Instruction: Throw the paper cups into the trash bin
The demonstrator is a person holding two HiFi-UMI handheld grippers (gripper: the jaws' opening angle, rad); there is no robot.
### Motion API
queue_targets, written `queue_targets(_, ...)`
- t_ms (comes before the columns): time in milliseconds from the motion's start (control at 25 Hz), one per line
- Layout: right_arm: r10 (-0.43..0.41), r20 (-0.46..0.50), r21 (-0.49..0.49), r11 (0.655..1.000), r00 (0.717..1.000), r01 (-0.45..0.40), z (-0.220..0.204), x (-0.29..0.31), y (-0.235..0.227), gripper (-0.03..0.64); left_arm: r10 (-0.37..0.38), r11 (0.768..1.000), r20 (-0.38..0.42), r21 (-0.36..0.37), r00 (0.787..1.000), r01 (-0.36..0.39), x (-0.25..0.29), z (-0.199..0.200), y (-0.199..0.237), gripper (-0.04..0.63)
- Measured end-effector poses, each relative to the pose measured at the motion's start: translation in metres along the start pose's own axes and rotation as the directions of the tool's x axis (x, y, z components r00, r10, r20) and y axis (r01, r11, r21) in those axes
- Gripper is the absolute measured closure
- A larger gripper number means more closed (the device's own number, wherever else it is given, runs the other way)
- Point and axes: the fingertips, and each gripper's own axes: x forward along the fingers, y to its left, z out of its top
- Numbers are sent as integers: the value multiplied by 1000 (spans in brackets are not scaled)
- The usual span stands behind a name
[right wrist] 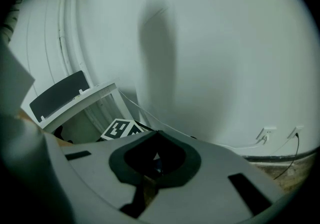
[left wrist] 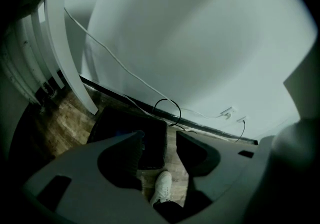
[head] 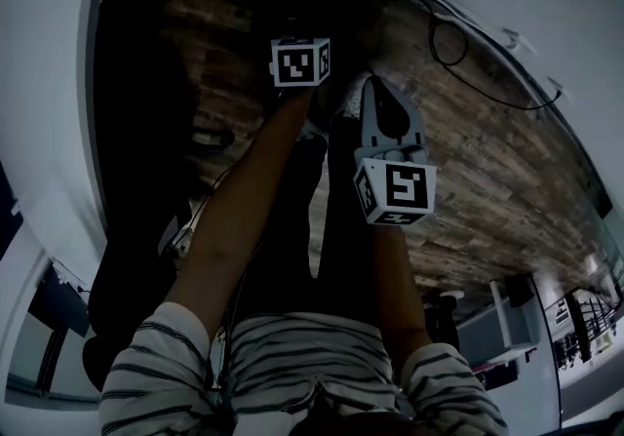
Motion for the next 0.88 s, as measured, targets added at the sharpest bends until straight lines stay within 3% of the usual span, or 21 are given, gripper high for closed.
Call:
queue_targets(680,16,54,-76,997,998,-12,66,-46,31,599,-30,996,124,-76,992,40,-126,22,-27,432)
queue_targets(880,21,66,-102,995,998,-14,90,-63,33,599,-44,994,201,-86,979,62,-170,44,-42,450)
